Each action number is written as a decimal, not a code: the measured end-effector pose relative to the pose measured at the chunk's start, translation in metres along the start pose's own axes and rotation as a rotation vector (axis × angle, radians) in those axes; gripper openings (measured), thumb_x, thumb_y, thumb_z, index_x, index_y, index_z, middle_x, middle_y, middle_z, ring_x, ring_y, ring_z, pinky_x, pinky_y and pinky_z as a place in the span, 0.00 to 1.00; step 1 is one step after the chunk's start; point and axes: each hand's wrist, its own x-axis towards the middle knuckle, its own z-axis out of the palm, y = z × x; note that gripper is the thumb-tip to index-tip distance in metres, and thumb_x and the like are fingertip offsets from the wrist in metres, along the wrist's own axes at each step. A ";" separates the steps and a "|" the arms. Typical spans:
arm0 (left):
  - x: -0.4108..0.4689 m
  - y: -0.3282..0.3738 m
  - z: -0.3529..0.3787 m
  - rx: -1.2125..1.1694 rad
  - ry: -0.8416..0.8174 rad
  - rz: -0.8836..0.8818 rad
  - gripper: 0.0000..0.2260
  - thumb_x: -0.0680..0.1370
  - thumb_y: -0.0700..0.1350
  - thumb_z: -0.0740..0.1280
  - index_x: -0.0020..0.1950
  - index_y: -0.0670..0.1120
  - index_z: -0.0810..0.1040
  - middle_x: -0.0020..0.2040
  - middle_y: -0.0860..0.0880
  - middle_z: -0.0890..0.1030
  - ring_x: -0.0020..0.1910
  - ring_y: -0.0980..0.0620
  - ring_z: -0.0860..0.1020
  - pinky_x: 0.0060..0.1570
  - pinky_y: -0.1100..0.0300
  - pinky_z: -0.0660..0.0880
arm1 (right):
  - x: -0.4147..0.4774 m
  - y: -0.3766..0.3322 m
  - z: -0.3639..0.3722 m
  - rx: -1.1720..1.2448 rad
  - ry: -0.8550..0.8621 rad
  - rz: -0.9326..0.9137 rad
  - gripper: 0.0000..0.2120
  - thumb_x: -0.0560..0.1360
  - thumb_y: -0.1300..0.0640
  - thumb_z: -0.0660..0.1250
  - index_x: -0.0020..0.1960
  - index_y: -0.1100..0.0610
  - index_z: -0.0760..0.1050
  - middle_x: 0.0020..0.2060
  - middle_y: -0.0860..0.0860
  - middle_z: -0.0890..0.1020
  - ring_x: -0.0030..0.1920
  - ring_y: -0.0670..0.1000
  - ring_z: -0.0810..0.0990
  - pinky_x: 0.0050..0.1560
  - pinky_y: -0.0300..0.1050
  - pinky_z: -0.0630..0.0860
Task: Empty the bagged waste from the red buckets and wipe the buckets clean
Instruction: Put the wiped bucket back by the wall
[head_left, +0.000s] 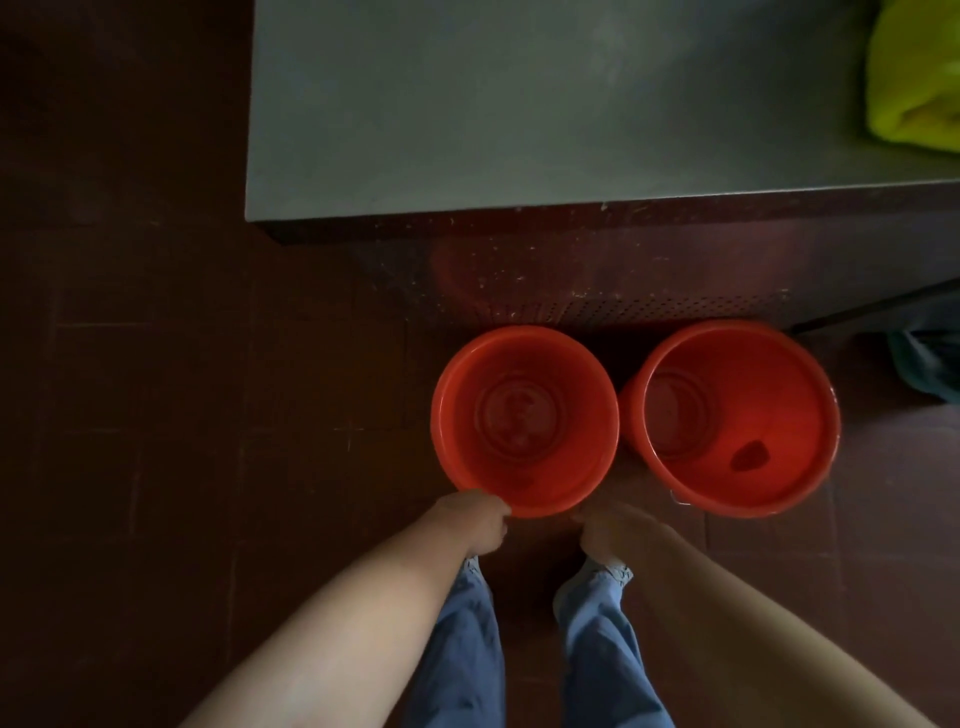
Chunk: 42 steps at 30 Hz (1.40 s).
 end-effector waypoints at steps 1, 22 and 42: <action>-0.003 0.002 -0.003 -0.026 0.072 0.018 0.19 0.84 0.52 0.59 0.75 0.52 0.71 0.73 0.46 0.73 0.70 0.43 0.72 0.67 0.48 0.71 | -0.002 0.002 -0.003 0.007 0.025 -0.008 0.18 0.81 0.59 0.60 0.70 0.54 0.73 0.66 0.55 0.78 0.65 0.56 0.78 0.65 0.51 0.76; 0.004 0.188 -0.036 0.105 0.483 0.105 0.23 0.82 0.52 0.60 0.77 0.51 0.65 0.70 0.47 0.72 0.70 0.43 0.68 0.69 0.49 0.67 | -0.083 0.187 -0.031 0.363 0.410 0.037 0.29 0.79 0.51 0.61 0.79 0.46 0.60 0.73 0.53 0.69 0.70 0.60 0.71 0.68 0.55 0.71; 0.163 0.314 -0.078 -0.104 0.556 -0.088 0.29 0.82 0.62 0.55 0.82 0.61 0.49 0.82 0.41 0.49 0.80 0.37 0.49 0.78 0.42 0.51 | 0.013 0.399 -0.046 1.352 0.451 0.010 0.34 0.82 0.41 0.60 0.83 0.48 0.50 0.81 0.54 0.57 0.78 0.58 0.61 0.75 0.60 0.63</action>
